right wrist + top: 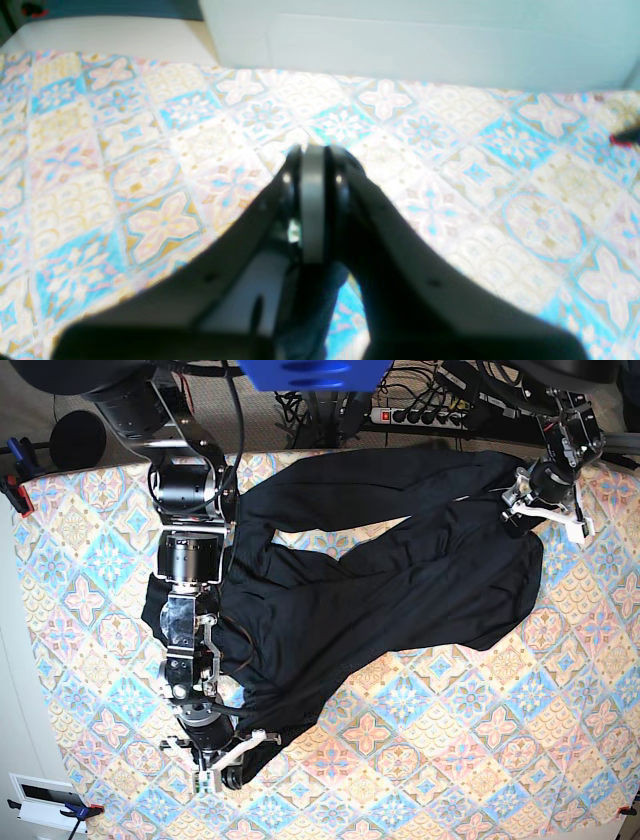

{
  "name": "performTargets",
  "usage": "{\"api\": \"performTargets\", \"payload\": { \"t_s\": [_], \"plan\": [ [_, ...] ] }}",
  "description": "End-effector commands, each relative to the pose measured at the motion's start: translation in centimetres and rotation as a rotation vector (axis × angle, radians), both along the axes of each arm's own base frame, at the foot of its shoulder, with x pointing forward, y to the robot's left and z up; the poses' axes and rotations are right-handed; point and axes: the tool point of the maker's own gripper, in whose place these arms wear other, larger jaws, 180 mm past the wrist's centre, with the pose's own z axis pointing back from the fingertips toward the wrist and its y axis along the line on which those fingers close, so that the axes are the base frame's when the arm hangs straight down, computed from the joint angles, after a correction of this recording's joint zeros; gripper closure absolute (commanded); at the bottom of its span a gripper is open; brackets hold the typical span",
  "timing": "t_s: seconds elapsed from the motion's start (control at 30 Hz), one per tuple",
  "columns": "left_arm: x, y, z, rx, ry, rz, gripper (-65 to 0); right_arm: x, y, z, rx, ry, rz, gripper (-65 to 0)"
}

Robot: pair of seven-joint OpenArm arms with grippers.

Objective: Layout the t-shirt on the table in an organized manner, then fold the t-shirt properly
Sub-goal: 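Drag the held fabric with the right gripper away from the left gripper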

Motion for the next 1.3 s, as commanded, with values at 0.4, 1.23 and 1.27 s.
{"api": "performTargets", "payload": {
  "t_s": [0.4, 1.23, 1.27],
  "plan": [
    [0.1, 0.4, 0.7, 0.017, -0.022, -0.003, -30.8, -0.6, 2.3, 12.4, -0.032, -0.346, 0.054, -10.1],
    [0.0, 0.3, 0.6, 0.017, -0.020, -0.004, -30.8, -6.4, 12.9, -14.2, -0.398, 0.357, 0.443, -21.8],
    [0.0, 0.3, 0.6, 0.017, -0.020, -0.004, -30.8, -6.3, 12.9, -14.2, -0.397, 0.355, 0.443, -21.8]
  ]
}}
